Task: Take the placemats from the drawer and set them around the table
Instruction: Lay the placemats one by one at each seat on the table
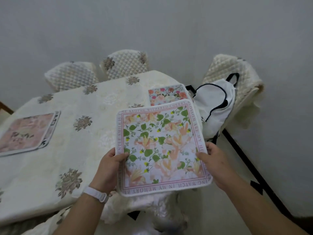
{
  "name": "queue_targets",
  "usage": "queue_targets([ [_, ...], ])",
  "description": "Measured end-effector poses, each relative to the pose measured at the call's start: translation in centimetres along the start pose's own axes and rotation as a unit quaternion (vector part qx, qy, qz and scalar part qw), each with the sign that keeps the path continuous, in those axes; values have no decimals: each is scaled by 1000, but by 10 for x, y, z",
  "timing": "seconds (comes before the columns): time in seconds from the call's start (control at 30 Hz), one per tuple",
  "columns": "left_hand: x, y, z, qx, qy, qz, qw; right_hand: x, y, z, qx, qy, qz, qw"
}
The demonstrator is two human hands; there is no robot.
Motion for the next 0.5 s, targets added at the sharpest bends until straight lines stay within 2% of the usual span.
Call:
queue_targets([
  [0.23, -5, -72, -34, 5, 34, -17, 999, -7, -69, 60, 4, 67, -1, 998],
  [0.5, -34, -122, -52, 31, 33, -56, 997, 27, -122, 98, -11, 163, 20, 986],
])
Point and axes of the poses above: each hand's wrist, its own y-axis away from the middle knuckle, its own z-axis out of the palm, x = y × z, the point moved 1 cm from there along -y, towards the middle knuckle, and after that the axes turned 15 degrees about -y, right-handed, at the moved point
